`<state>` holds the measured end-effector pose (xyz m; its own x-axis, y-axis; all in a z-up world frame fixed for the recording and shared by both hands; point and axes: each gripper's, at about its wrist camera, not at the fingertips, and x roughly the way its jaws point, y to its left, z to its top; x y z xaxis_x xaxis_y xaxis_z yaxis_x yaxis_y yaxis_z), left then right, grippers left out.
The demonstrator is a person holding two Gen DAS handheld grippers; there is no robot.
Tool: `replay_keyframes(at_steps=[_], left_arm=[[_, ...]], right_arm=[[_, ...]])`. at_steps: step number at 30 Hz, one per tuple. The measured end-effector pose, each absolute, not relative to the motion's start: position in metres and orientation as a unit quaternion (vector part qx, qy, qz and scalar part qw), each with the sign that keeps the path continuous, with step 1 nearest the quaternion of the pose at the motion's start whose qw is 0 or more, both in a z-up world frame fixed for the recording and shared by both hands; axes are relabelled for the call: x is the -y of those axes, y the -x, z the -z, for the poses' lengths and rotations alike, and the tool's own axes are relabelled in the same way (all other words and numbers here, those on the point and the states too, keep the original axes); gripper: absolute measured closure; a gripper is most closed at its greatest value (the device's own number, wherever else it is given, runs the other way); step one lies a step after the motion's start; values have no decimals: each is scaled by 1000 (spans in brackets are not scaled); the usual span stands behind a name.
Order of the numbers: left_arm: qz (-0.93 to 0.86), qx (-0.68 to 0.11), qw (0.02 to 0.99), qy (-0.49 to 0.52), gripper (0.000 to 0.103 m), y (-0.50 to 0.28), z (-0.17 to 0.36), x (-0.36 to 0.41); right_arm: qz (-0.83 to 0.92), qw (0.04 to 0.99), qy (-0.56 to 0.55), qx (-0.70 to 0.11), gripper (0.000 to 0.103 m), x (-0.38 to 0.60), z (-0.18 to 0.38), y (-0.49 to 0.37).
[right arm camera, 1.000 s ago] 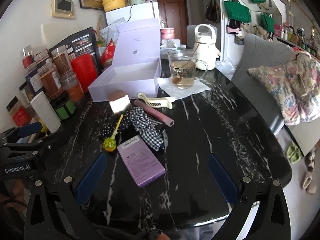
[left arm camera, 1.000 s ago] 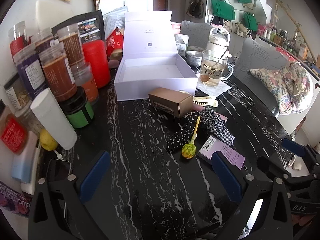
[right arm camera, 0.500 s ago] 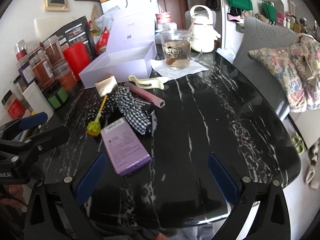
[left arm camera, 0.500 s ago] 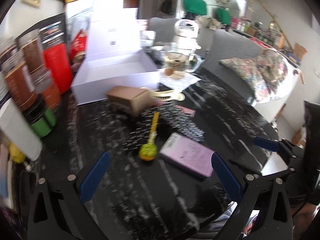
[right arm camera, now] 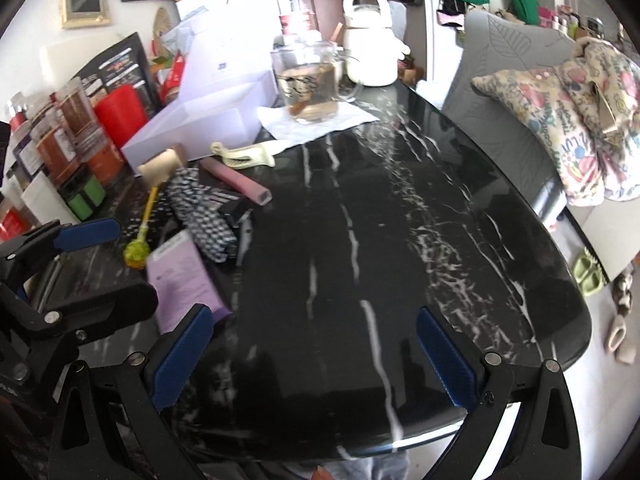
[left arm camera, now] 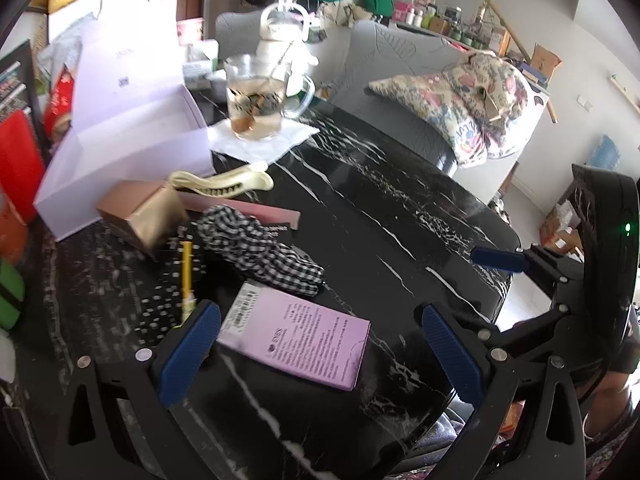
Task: Organize rigid objects
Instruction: 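Reach the left gripper to the purple printed card and grasp it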
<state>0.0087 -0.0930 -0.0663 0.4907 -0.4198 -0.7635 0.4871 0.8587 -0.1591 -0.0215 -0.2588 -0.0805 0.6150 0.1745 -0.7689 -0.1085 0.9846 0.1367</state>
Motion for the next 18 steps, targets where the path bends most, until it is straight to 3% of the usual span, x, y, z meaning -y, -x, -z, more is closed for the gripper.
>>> replay_keyframes(at_steps=[8, 18], left_arm=[[271, -468, 840, -48, 1, -24, 89, 105], [246, -446, 841, -182, 0, -16, 104, 121]], right_arm=[[-57, 899, -48, -431, 0, 282, 82, 13], [-57, 900, -50, -429, 0, 284, 84, 14]])
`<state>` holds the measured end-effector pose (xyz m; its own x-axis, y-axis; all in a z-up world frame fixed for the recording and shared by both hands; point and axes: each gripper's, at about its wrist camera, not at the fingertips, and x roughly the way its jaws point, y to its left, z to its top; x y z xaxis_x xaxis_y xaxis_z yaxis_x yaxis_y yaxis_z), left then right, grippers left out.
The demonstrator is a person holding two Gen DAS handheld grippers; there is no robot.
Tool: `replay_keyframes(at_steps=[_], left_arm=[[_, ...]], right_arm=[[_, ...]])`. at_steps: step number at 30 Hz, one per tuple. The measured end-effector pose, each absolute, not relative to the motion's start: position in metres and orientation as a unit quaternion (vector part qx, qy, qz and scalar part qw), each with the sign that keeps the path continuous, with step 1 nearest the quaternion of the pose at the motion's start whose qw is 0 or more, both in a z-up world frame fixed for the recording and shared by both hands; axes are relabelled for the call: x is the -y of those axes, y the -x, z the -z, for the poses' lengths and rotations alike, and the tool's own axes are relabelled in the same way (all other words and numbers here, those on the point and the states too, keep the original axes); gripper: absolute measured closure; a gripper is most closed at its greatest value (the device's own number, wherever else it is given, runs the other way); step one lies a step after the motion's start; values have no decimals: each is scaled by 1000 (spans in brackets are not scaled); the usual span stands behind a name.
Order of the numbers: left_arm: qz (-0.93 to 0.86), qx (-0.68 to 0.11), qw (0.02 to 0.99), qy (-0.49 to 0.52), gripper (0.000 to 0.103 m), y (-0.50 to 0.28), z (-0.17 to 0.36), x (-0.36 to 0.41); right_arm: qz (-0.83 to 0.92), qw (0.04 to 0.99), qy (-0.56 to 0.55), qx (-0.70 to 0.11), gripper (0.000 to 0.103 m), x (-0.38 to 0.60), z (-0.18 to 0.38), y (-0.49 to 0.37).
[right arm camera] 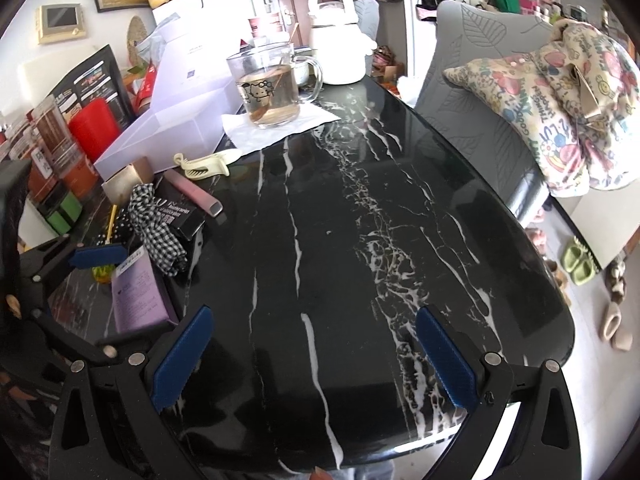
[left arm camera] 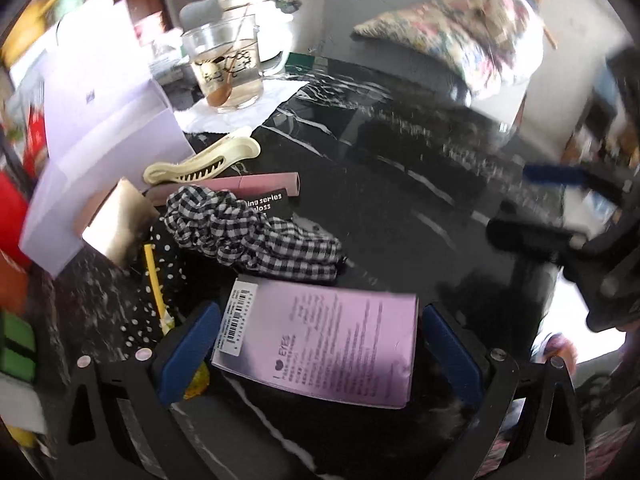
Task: Organize rigid objects
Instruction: 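Reach the left gripper to the purple printed card and grasp it, then grasp the green lollipop by its head with the right gripper while the left holds the card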
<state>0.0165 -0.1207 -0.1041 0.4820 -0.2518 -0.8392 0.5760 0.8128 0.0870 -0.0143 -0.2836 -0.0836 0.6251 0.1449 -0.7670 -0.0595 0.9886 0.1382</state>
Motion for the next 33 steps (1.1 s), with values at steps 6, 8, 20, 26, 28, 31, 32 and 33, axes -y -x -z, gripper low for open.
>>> replay_keyframes(at_steps=[6, 8, 20, 26, 28, 31, 32, 33], left_arm=[[245, -475, 835, -129, 0, -31, 105, 97], [238, -472, 839, -125, 1, -34, 104, 89], [238, -449, 859, -70, 8, -15, 82, 65], [211, -428, 877, -62, 8, -8, 62, 50], [195, -421, 884, -62, 8, -7, 57, 43], [178, -421, 888, -48, 8, -9, 54, 29], [171, -422, 889, -44, 8, -10, 53, 23], [164, -423, 890, -40, 8, -10, 53, 18]], right_arm=[[-56, 900, -48, -430, 0, 281, 83, 18], [-58, 900, -49, -428, 0, 279, 82, 20], [-88, 901, -46, -422, 0, 258, 79, 16], [-121, 900, -48, -416, 0, 240, 76, 5], [-131, 898, -46, -416, 0, 232, 75, 1], [-146, 896, -43, -417, 1, 221, 75, -4], [-151, 895, -41, -417, 1, 217, 74, -5], [-158, 894, -41, -417, 2, 213, 74, -6]])
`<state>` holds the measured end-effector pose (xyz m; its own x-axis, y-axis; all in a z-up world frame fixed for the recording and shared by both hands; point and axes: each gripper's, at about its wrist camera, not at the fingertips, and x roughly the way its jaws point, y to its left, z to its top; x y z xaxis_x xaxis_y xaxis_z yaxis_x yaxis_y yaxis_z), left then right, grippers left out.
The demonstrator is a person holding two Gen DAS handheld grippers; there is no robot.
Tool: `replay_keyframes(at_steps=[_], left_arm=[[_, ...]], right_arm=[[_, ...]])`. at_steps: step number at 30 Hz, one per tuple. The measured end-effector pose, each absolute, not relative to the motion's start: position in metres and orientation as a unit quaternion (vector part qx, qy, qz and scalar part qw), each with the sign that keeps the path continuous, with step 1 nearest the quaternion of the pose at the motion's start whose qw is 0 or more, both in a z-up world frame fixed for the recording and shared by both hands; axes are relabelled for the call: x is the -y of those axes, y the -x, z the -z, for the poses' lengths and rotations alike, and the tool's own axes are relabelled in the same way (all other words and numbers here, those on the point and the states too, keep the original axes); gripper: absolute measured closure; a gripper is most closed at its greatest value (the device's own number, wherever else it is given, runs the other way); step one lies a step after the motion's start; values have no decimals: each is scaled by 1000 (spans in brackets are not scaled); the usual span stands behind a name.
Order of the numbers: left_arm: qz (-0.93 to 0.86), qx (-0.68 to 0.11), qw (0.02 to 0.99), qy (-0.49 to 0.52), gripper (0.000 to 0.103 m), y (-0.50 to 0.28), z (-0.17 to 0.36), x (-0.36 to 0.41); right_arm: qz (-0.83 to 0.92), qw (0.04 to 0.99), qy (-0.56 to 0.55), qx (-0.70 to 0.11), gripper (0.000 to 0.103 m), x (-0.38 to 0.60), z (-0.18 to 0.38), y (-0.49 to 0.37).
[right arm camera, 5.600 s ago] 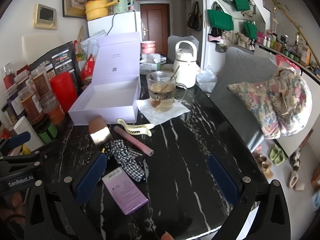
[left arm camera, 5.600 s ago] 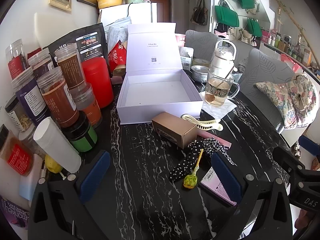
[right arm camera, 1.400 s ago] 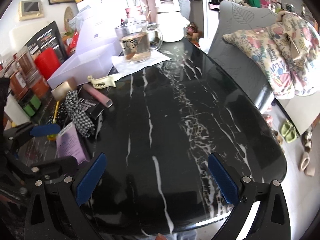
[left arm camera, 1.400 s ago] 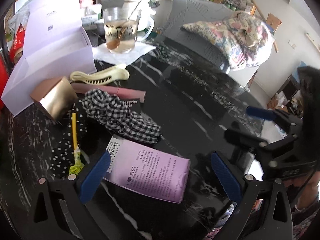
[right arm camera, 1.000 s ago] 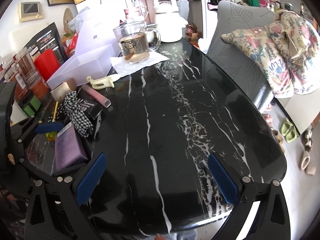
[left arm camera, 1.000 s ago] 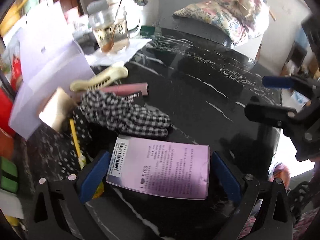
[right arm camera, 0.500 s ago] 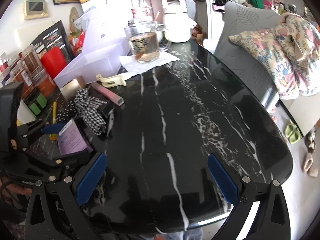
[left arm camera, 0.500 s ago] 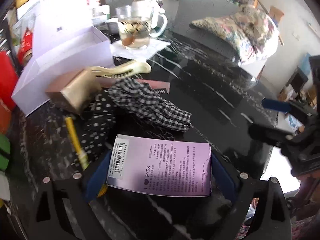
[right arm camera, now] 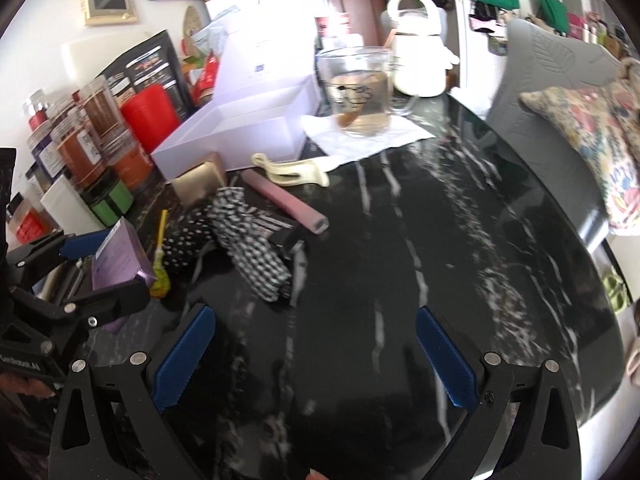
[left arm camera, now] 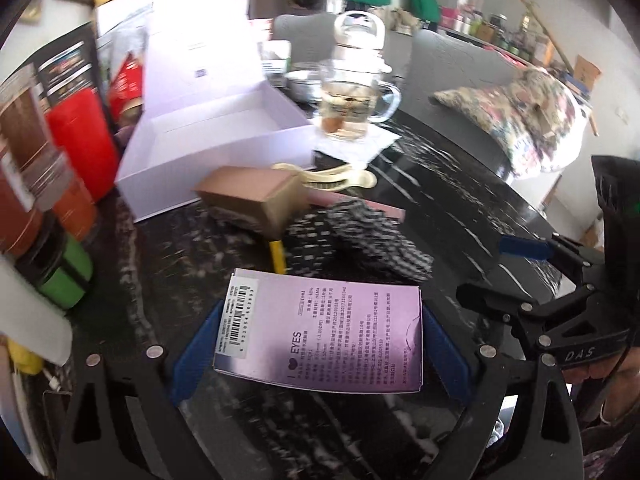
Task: Organize rigid objects
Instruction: 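Grasp the green lollipop by its head with the right gripper while the left holds the card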
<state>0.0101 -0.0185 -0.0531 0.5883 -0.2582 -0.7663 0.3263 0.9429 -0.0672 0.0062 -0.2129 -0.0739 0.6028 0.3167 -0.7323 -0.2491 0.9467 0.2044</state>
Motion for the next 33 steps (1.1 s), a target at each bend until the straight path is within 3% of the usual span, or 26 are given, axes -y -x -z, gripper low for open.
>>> replay_keyframes(at_steps=[14, 20, 24, 26, 28, 33], left_arm=[[91, -436, 895, -9, 8, -8, 61, -46], [74, -441, 895, 3, 8, -8, 66, -65], [68, -444, 894, 9, 8, -7, 71, -74], [69, -447, 892, 15, 8, -9, 73, -77], [65, -448, 891, 17, 8, -11, 74, -80], [65, -443, 894, 21, 8, -11, 70, -87]], right_arm=[[-227, 867, -16, -443, 13, 150, 79, -17], [-254, 860, -3, -443, 22, 124, 80, -15], [-267, 855, 10, -444, 32, 104, 87, -15], [-274, 851, 15, -448, 41, 96, 93, -17], [-272, 849, 19, -453, 56, 89, 97, -20], [-278, 843, 4, -461, 63, 84, 103, -26]])
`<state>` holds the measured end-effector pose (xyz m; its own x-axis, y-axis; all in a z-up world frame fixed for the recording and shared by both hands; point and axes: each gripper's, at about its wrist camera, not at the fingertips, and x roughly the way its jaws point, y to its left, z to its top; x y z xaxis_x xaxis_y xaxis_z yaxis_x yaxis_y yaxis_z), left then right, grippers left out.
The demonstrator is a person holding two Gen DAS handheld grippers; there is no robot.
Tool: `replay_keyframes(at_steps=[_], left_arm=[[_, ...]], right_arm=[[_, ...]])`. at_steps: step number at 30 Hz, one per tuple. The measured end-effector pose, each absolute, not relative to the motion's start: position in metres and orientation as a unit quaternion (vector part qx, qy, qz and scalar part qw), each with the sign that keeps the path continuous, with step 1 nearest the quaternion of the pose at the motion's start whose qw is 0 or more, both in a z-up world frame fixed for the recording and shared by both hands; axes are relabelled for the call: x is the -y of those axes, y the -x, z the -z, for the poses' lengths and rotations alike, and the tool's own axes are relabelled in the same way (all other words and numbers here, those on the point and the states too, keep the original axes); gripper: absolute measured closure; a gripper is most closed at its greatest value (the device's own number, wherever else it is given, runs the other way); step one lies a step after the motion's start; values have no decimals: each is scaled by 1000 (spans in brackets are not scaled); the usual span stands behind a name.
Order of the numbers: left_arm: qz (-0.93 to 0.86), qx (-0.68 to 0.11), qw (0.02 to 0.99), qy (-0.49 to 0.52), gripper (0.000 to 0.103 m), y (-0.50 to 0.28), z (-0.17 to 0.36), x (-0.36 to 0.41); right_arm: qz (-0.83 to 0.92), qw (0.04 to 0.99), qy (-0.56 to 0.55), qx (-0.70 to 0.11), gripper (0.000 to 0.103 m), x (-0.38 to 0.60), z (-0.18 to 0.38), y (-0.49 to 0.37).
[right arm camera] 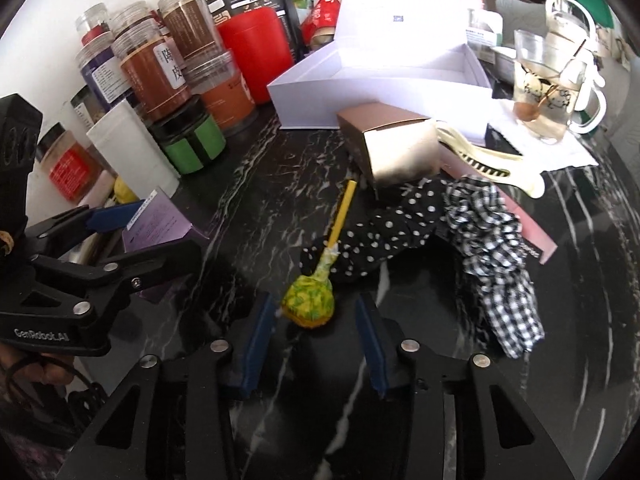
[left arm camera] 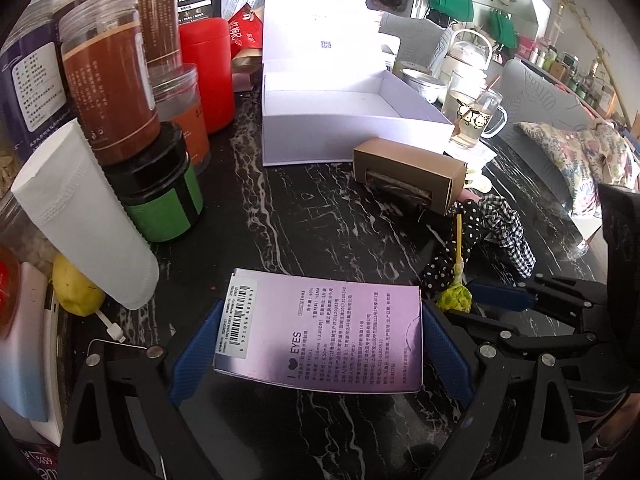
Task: Organize rigid objects
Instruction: 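Grasp the green lollipop by its head with the right gripper while the left holds the card, then carry the lollipop and the purple card over the open white box with both grippers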
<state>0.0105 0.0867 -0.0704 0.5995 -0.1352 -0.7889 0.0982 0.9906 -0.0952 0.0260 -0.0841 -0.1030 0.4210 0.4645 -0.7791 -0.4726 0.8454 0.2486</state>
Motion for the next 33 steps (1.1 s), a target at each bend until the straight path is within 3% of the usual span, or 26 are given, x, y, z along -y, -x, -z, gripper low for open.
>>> replay_keyframes(at_steps=[3, 17, 33], left_arm=[[64, -438, 896, 22, 8, -8, 69, -89], [54, -397, 916, 30, 8, 2, 47, -83], [33, -370, 928, 29, 8, -37, 21, -61]], right_arm=[[-275, 844, -6, -461, 76, 85, 104, -27], [-262, 867, -5, -424, 76, 100, 81, -4], [-265, 890, 8, -372, 76, 120, 48, -27]])
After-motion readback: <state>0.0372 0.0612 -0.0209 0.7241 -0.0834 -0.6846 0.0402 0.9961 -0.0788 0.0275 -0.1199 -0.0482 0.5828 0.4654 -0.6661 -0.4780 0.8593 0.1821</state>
